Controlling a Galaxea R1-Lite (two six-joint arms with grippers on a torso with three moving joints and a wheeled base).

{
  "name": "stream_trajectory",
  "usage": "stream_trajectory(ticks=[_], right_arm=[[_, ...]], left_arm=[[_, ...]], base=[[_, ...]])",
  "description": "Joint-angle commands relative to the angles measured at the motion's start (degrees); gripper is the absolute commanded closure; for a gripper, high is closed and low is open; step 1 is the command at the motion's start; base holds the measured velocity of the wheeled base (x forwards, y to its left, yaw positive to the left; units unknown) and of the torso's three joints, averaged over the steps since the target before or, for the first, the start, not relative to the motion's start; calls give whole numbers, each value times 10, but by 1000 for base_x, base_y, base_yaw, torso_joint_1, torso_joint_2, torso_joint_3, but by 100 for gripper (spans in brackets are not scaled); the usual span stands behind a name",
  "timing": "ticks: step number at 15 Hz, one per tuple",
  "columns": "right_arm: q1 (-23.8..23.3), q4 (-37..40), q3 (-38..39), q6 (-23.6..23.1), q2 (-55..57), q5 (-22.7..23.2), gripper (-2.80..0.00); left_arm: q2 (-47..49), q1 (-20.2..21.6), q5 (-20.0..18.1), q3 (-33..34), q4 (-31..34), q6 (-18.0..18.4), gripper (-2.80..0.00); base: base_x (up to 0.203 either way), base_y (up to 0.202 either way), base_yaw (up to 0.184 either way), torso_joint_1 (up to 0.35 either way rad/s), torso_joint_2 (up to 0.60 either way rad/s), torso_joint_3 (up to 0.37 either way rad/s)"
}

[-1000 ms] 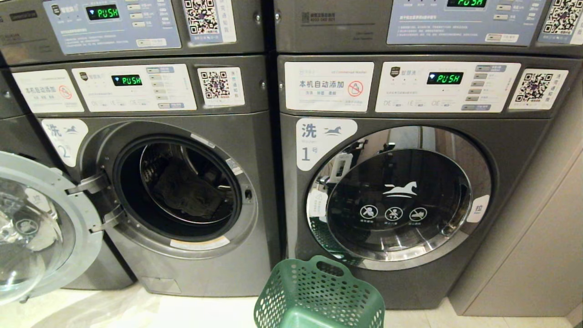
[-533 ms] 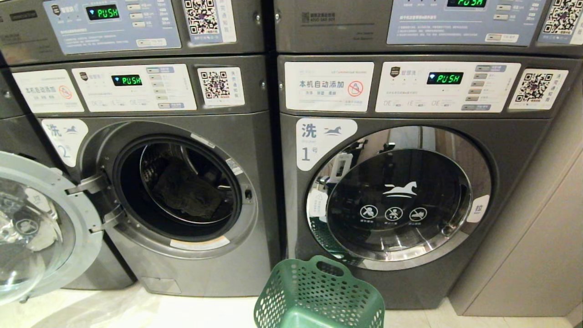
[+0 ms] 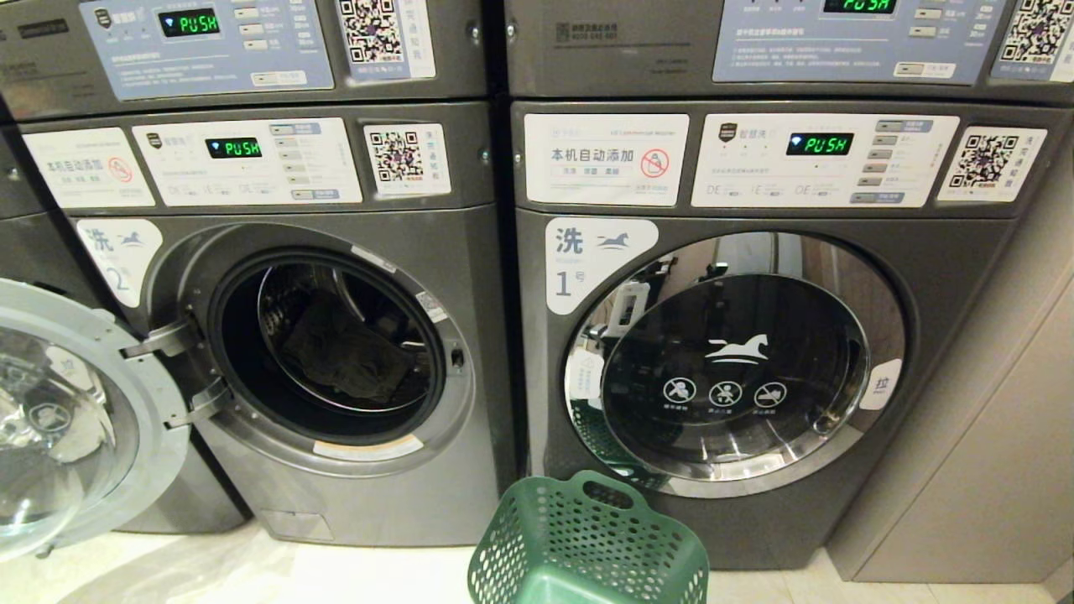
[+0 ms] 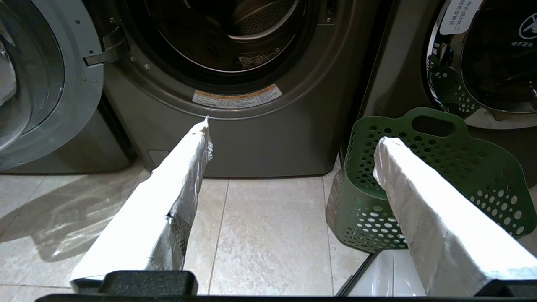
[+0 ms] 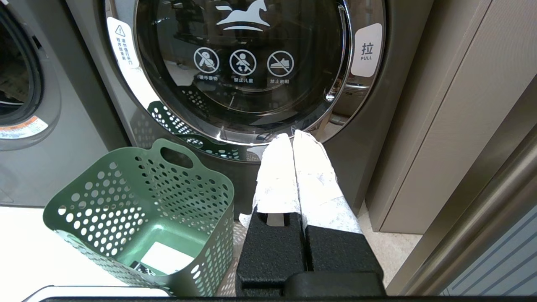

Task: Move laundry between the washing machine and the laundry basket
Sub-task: Pick a cloth and place it into the basket

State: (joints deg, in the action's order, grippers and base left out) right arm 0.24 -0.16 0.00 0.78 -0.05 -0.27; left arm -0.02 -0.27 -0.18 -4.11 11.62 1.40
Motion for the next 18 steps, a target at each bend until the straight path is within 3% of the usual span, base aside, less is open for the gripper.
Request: stream_trajectory(ticks=[1,18], right_arm=[[0,0,0,0,0,0,0],[0,0,0,0,0,0,0]], left_arm=[[-2,0,0,0,1,0,-280],[-2,0,0,0,1,0,-280]], base=[[0,0,0,0,0,0],[0,0,0,0,0,0]])
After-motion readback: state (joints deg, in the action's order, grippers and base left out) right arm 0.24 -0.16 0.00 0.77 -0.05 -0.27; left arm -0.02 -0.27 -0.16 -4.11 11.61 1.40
